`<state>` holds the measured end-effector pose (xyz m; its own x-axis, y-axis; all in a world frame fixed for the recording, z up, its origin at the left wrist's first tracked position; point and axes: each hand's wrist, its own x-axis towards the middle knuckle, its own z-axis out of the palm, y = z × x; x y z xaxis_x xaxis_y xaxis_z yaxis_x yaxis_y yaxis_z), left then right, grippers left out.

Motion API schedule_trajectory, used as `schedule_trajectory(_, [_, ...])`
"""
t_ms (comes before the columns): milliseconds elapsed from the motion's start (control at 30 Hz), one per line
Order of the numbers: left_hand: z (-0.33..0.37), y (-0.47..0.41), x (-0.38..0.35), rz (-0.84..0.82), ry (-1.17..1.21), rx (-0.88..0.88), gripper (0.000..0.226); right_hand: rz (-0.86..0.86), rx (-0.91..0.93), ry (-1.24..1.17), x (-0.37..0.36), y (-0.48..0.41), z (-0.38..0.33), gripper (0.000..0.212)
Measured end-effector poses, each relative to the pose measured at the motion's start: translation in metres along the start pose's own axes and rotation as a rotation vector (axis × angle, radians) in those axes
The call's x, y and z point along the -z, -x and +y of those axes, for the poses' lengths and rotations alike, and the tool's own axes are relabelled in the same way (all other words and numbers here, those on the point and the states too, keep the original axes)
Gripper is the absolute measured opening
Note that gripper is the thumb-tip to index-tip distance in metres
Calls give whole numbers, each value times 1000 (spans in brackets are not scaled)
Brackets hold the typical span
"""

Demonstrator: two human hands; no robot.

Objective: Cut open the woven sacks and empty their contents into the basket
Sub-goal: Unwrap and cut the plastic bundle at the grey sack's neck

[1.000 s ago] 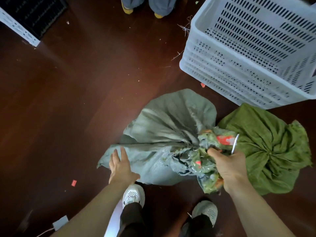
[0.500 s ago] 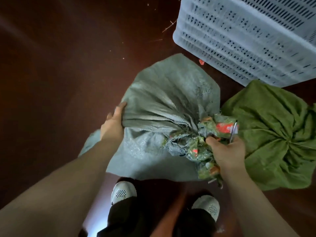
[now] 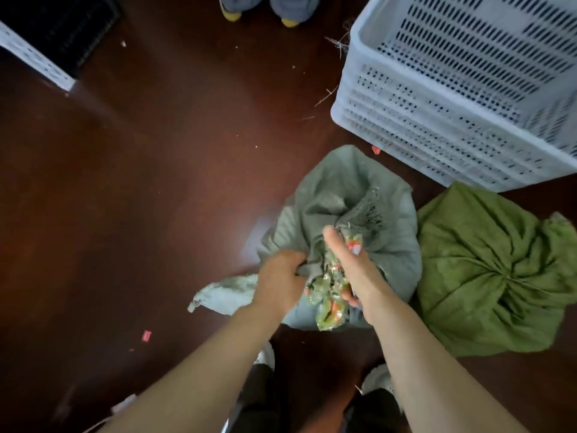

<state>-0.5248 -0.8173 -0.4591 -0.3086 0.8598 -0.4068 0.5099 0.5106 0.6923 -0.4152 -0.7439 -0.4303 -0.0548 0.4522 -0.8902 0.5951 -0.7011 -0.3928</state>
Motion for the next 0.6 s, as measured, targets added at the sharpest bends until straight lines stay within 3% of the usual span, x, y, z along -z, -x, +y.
schedule_trajectory(67, [3, 7, -7, -43, 56, -25, 13, 103, -66, 115, -1, -1, -3, 128])
schedule_trajectory(100, [5, 11, -10, -62, 97, -30, 11, 158, -48, 154, -1, -5, -2, 114])
schedule_trajectory(200, [11, 21, -16, -115, 208, -20, 17, 262, 59, 256, 0, -14, 2, 44])
schedule_trajectory(267, [10, 23, -12, -136, 312, 48, 39, 288, 126, 277, 4, -17, 3, 22])
schedule_trajectory(333, [-4, 22, -6, -145, 371, 79, 73, 316, 149, 222, 10, -15, 2, 16])
schedule_trajectory(367, [-15, 20, -3, -178, 277, 114, 90, 327, 146, 189, 13, -14, 2, 17])
schedule_trajectory(433, [-40, 16, -1, -282, -168, 237, 112, 357, 137, 107, 21, -14, 3, 19])
schedule_trajectory(500, [-64, 15, -6, -359, -455, 396, 93, 374, 134, 30, 28, -13, 2, 15])
schedule_trajectory(567, [-71, 12, -9, -330, -449, 535, 52, 380, 151, -37, 33, -9, -1, 13])
schedule_trajectory(600, [-66, 10, -9, -300, -443, 521, 41, 393, 164, -79, 35, -6, -3, 15])
